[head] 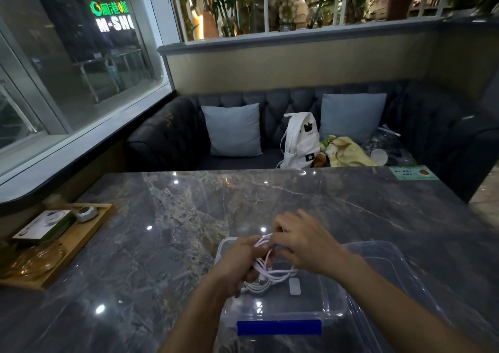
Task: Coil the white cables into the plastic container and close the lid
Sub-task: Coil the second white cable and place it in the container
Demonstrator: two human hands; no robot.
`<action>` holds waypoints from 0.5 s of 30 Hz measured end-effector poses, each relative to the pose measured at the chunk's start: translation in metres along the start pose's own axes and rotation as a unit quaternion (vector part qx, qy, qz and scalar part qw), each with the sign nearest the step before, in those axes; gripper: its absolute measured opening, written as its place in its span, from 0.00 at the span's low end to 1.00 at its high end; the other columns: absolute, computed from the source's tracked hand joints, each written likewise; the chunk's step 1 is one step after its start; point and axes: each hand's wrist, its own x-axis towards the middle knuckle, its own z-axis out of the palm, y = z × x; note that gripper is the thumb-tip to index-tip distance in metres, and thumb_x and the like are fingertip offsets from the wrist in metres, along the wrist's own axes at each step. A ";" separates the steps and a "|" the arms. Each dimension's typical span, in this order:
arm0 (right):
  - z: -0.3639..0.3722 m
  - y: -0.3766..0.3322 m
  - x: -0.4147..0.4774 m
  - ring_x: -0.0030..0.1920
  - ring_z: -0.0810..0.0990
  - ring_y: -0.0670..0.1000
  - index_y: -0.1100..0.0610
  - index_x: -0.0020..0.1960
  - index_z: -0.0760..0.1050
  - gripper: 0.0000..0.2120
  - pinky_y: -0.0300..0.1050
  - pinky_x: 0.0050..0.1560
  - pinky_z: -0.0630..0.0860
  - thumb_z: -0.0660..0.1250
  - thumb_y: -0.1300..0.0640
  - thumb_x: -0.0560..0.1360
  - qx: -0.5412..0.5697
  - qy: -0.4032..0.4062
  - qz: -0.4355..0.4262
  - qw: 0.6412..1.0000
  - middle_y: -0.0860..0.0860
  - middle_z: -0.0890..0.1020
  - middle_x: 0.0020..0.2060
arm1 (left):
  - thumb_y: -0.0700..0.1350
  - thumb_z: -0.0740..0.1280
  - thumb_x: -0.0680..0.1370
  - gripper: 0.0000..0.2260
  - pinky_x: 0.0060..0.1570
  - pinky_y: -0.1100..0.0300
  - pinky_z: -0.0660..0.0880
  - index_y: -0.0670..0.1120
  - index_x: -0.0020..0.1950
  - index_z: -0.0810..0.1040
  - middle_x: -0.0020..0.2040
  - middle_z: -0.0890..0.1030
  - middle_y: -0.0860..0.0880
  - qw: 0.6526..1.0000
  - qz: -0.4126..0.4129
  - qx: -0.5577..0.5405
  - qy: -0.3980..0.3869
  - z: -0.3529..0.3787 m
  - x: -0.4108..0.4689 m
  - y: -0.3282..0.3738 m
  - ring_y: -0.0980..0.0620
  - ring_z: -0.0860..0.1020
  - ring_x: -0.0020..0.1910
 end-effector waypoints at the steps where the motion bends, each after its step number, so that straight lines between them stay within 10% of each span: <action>1: 0.001 -0.001 0.000 0.34 0.74 0.47 0.51 0.37 0.77 0.11 0.40 0.36 0.69 0.77 0.52 0.60 -0.001 0.004 -0.007 1.000 0.47 0.76 0.34 | 0.41 0.59 0.80 0.10 0.16 0.69 0.56 0.41 0.42 0.77 0.22 0.73 0.49 1.000 -0.004 -0.012 -0.011 -0.003 -0.001 0.000 0.58 0.62 0.16; 10: 0.001 -0.002 0.006 0.36 0.73 0.48 0.57 0.37 0.77 0.04 0.41 0.39 0.64 0.72 0.60 0.66 0.128 0.016 0.019 0.992 0.51 0.77 0.35 | 0.42 0.59 0.79 0.07 0.18 0.67 0.53 0.42 0.44 0.75 0.22 0.65 0.51 0.994 -0.029 -0.083 -0.063 -0.012 -0.003 0.003 0.59 0.58 0.18; 15: 0.011 -0.007 0.013 0.42 0.78 0.50 0.62 0.40 0.76 0.03 0.41 0.43 0.76 0.66 0.67 0.72 0.457 0.121 0.288 0.833 0.53 0.77 0.42 | 0.44 0.59 0.80 0.11 0.19 0.67 0.56 0.43 0.41 0.76 0.20 0.66 0.55 0.998 0.053 0.012 -0.027 -0.016 -0.003 0.009 0.59 0.59 0.18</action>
